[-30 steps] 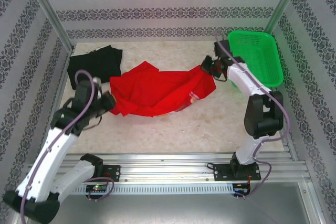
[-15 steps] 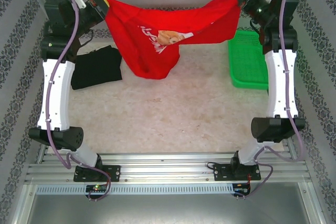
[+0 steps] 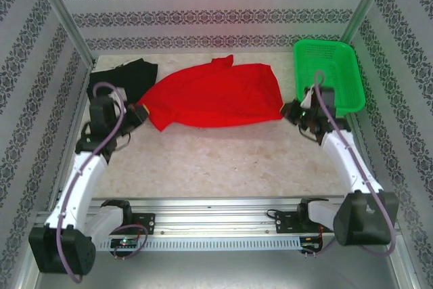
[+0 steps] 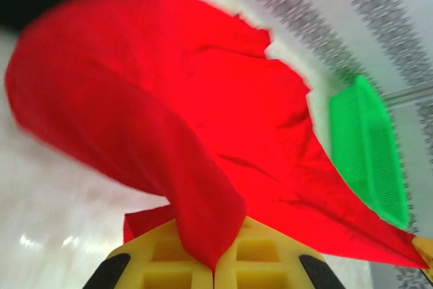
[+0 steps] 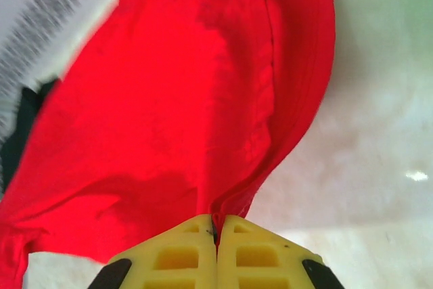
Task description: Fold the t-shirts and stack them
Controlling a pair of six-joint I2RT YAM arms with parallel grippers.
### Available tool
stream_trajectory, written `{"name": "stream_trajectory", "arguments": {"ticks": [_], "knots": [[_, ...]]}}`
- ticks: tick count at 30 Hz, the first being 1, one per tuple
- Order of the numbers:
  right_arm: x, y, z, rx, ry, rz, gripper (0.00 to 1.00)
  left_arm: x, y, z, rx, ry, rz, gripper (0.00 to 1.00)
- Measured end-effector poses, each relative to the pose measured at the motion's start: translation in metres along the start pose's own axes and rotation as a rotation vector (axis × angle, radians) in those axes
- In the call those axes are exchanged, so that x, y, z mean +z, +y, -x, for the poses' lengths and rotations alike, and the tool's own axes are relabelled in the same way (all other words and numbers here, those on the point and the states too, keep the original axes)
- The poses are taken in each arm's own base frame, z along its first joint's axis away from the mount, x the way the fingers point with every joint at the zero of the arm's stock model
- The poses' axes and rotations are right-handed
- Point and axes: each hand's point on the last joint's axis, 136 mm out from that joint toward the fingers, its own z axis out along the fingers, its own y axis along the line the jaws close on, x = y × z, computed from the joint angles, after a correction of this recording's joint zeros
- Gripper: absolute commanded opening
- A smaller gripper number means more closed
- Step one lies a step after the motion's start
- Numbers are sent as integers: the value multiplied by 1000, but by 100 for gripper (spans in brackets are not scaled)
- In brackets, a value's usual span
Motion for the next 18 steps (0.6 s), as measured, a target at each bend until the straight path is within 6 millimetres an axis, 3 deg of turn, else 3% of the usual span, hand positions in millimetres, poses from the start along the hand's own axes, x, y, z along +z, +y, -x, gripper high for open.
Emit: {"name": "stream_trajectory", "arguments": {"ticks": [3,4,6,8,11,18], "knots": [[6,-24,-39,1,61,-51,9,-3,31,-36,-42,31,43,0],[6,-32,-47,8,68,-68,20,-5,38,-44,-53,32,53,0],[5,-47,-61,18,78,-98,26,-6,47,-53,-72,33,66,0],[4,-63,-78,43,98,-130,42,-4,56,-61,-91,45,84,0],[-1,-82,-99,85,134,-186,51,-2,66,-70,-116,67,108,0],[-16,-93,-116,153,165,-248,56,0,74,-81,-144,92,124,0]]}}
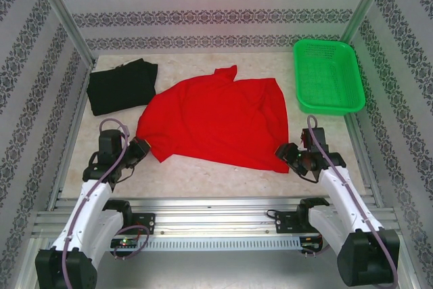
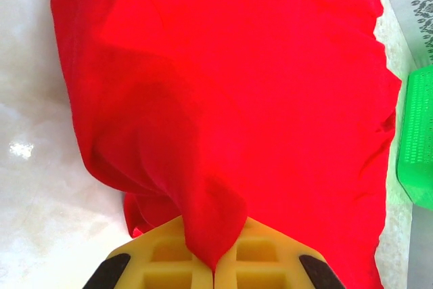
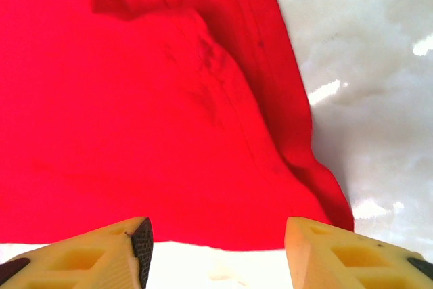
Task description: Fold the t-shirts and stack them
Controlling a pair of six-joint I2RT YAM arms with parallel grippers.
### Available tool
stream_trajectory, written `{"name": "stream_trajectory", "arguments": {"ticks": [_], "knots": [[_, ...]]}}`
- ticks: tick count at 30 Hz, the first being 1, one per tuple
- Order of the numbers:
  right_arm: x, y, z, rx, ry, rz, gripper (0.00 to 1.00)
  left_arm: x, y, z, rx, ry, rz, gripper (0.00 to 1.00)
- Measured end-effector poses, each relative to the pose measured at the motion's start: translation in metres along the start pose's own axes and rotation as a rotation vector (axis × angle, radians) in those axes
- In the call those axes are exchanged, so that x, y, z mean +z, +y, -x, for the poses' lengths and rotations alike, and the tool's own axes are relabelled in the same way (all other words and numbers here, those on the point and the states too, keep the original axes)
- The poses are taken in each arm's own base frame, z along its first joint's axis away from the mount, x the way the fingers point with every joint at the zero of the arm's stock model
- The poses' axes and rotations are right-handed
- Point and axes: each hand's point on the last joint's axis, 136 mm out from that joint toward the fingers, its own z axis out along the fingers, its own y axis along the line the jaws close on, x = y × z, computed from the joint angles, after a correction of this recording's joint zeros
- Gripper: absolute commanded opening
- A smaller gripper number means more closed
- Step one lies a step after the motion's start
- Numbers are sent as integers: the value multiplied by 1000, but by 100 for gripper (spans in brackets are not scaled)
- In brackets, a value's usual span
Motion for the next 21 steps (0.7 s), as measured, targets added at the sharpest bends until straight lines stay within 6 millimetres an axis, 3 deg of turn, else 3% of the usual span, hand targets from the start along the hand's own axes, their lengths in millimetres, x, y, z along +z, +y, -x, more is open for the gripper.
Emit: {"name": "stream_trajectory", "arguments": {"ticks": [3,7,13,21], "knots": [[0,-2,1,20,22,-24,55,-1,2,-2,-4,2,2,0],[5,3,21,53,38,-56,52,-3,0,-3,-5,1,-5,0],[33,10,50,35,78,-93,45,-3,0,-4,-6,8,-7,0],[58,11,60,-9,107,-100,39,-3,0,-8,-11,28,-10,0]]}}
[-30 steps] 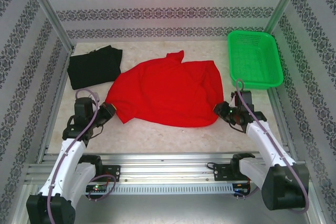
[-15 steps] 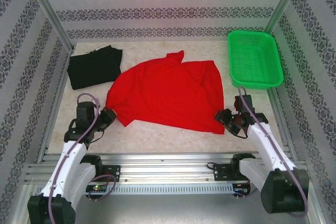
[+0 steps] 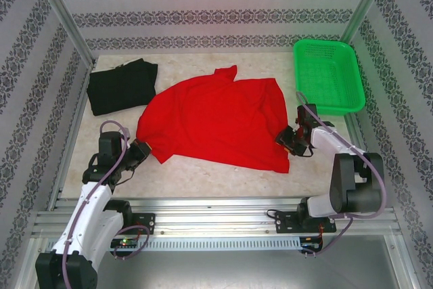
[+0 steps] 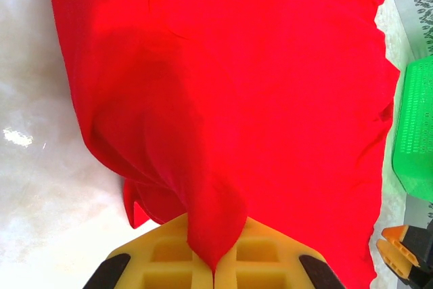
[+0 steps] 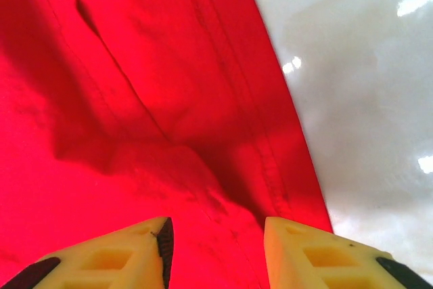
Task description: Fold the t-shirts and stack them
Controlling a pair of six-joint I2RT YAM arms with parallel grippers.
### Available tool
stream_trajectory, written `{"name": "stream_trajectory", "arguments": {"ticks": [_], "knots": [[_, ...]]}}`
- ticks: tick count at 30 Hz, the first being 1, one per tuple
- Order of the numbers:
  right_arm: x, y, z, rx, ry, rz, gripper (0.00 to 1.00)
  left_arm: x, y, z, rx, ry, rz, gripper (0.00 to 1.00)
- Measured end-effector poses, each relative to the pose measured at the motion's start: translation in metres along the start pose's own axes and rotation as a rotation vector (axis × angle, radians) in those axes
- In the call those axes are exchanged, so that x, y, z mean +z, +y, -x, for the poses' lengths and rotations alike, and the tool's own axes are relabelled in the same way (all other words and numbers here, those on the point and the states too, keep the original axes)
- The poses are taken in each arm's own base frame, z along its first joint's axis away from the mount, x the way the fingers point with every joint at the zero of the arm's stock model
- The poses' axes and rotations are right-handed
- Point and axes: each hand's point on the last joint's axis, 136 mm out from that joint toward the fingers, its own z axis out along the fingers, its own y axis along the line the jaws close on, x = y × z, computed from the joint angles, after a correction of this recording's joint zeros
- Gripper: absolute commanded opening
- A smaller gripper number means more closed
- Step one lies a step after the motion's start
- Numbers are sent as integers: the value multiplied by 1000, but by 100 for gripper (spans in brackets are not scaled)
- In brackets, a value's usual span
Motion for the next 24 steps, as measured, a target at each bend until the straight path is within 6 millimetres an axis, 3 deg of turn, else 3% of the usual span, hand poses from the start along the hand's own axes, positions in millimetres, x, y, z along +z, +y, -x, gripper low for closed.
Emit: {"name": "stream_trajectory", "arguments": {"ticks": [13,24], "knots": [[11,10,10,-41,-8,49,34,-1,0,-1,0,1,0,0],[12,7,-7,-54,14,84,25,-3,-1,-1,3,-2,-6,0]]}}
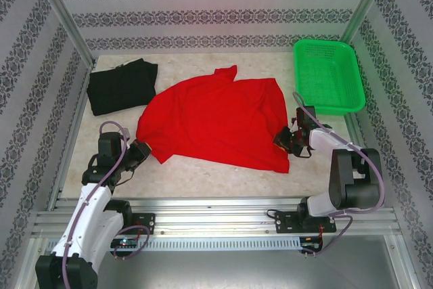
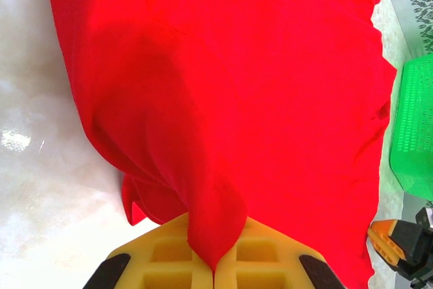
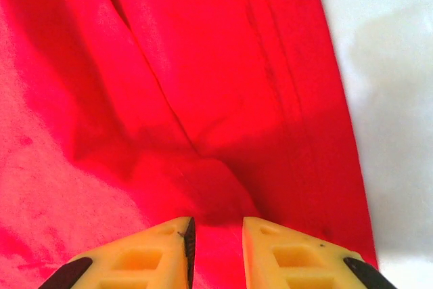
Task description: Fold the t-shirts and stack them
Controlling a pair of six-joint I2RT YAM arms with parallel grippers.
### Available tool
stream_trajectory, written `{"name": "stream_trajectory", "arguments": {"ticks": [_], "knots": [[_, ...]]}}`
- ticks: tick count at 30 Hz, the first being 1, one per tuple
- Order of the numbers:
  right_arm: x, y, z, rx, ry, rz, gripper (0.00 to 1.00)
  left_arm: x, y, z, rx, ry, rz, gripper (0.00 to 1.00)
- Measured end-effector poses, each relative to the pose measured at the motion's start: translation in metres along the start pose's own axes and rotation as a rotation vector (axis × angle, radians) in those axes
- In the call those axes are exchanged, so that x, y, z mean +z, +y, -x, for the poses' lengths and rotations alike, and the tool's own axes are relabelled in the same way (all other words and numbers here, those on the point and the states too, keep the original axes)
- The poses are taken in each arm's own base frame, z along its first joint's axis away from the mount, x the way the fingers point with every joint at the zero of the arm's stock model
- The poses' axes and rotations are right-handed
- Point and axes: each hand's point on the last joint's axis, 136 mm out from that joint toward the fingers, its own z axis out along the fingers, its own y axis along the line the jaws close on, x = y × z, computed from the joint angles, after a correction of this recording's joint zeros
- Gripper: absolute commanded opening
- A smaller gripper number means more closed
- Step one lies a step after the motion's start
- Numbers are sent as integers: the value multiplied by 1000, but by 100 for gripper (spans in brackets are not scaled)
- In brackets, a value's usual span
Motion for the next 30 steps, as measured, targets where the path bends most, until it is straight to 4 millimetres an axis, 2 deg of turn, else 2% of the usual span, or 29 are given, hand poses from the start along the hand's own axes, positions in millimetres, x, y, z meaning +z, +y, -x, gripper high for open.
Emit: {"name": "stream_trajectory", "arguments": {"ticks": [3,5,7,12,16,22,30], "knots": [[-6,0,-4,-16,-9,5,27,0,0,0,0,0,0,0],[-9,1,-4,-24,-17,10,33,0,0,0,0,0,0,0],[-11,1,-4,-37,-23,9,35,0,0,0,0,0,0,0],[-14,-9,-6,-62,-23,-50,40,0,0,0,0,1,-1,0],[-16,-11,-2,-91,-30,-77,41,0,0,0,0,1,-1,0],[-4,-16,-2,-99,6,-100,41,0,-1,-1,0,6,-6,0],[0,0,6,-145,-10,-80,40,-1,-1,-2,0,6,-5,0]]}}
